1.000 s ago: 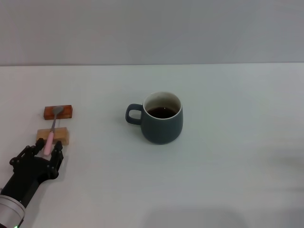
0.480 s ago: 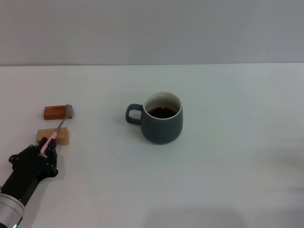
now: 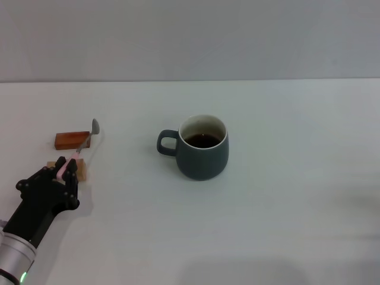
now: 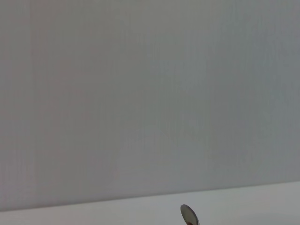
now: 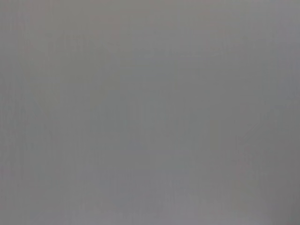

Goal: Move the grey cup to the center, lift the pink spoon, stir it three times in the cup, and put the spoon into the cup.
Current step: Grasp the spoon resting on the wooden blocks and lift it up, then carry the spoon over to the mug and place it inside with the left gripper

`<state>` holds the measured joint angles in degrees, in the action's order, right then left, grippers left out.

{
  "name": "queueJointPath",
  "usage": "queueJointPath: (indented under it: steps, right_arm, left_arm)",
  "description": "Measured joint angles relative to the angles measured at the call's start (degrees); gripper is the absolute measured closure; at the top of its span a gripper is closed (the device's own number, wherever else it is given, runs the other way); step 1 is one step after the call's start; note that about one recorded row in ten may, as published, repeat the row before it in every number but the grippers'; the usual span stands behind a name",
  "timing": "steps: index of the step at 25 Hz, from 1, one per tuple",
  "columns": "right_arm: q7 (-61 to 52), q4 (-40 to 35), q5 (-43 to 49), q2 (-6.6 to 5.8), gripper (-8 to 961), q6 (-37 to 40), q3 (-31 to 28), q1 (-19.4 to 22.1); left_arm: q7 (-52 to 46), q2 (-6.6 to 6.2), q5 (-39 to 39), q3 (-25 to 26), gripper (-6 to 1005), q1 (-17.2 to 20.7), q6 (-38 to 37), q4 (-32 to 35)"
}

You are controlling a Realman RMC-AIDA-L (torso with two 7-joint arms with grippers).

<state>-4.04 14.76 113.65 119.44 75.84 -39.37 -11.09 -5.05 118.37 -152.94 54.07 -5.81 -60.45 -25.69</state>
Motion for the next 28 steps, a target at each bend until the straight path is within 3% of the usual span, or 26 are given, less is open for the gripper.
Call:
queueJointPath:
  steps: [5,8,9,10,13,14,15,18,21,26,28]
  right_arm:
    - [0.00,0.00,0.00,0.01,953,0.35,0.00,0.32]
    - [0.00,0.00,-0.01,0.00,954,0.54,0.00,0.39]
    - [0.00,0.00,-0.05,-0.02,954,0.61,0.00,0.42]
    - [0.00,0.00,-0.11,-0.05,954,0.67,0.00,0.42]
    - [0.00,0.00,-0.23,-0.13,954,0.80,-0.04,0.43]
    - [0.00,0.00,-0.26,-0.14,954,0.83,-0.06,0.45]
    - [0.00,0.00,-0.32,-0.14,954,0.84,-0.11,0.48]
    - [0.00,-0.05,-0.39,-0.16,953,0.86,-0.18,0.55]
    - [0.00,-0.16,-0.41,-0.17,953,0.88,-0.22,0.62]
    - [0.00,-0.26,-0.45,-0.18,954,0.89,-0.50,0.77]
    - [0.00,-0.30,-0.45,-0.18,954,0.89,-0.55,0.90]
  left_arm:
    - [0.02,-0.24,-0.09,-0.03,854,-0.27,-0.63,-1.08]
    - [0.04,-1.16,-1.83,0.31,854,-0.30,-0.04,-4.09]
    - [0.04,-2.74,-3.34,0.55,854,-0.03,2.20,-8.23]
    - [0.04,-2.74,-3.34,0.55,854,-0.03,2.20,-8.23]
    - [0.05,-5.97,-4.58,0.81,854,0.61,8.99,-16.54]
    - [-0.14,-8.50,-5.97,1.46,854,1.29,14.13,-23.42]
    - [-0.14,-8.50,-5.97,1.46,854,1.29,14.13,-23.42]
    - [-0.60,-11.59,-8.75,3.15,854,2.67,22.51,-32.99]
    - [-0.26,-13.28,-12.05,5.59,854,4.23,30.78,-42.37]
    - [0.24,-17.01,-12.63,5.98,854,4.77,37.23,-51.28]
    - [0.95,-17.97,-12.62,6.19,854,4.89,41.67,-55.21]
